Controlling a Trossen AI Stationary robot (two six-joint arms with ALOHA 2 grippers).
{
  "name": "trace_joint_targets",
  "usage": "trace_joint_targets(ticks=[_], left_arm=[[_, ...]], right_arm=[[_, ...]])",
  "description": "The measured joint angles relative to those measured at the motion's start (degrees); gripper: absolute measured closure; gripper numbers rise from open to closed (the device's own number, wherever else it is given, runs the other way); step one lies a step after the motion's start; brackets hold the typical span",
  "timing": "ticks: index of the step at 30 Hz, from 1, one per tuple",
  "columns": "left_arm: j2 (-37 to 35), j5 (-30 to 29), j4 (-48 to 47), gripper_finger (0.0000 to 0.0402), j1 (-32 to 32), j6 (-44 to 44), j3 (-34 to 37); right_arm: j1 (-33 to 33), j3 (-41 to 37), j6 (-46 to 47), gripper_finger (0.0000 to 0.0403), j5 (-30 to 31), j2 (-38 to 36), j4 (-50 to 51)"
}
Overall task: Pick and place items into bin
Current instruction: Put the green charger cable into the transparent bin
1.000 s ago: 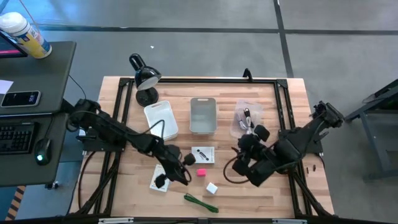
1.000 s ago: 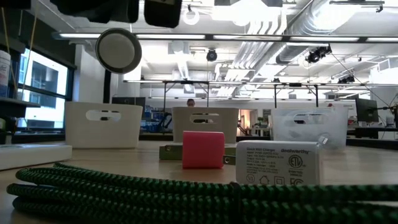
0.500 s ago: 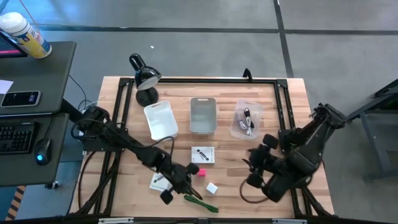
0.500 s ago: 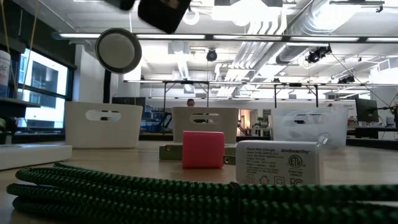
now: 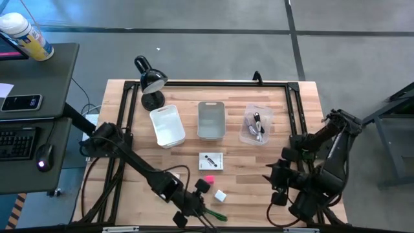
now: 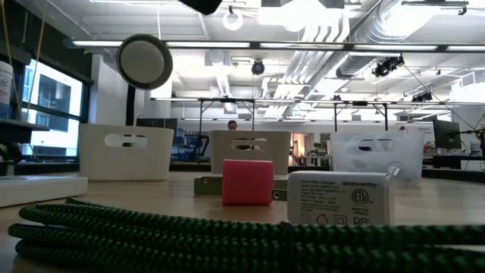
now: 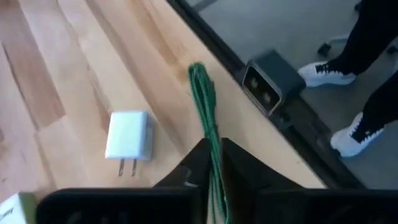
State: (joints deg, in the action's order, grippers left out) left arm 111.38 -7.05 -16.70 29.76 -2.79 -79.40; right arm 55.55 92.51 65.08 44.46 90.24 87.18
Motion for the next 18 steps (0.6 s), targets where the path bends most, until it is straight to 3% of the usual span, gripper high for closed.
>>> trace_joint_targets(ticks=[10, 18], left_arm=[[4.5, 0.8, -3.3, 0.0231, -0.1, 3.3, -1.5], [6.1, 3.4, -3.2, 0.0207, -0.1, 3.7, -1.5]], right_arm=[[0.1, 0.0, 1.8, 0.0223, -2.6, 0.0, -1.4], [0.1, 0.0, 2.1, 0.0224, -3.0, 0.0, -2.5]])
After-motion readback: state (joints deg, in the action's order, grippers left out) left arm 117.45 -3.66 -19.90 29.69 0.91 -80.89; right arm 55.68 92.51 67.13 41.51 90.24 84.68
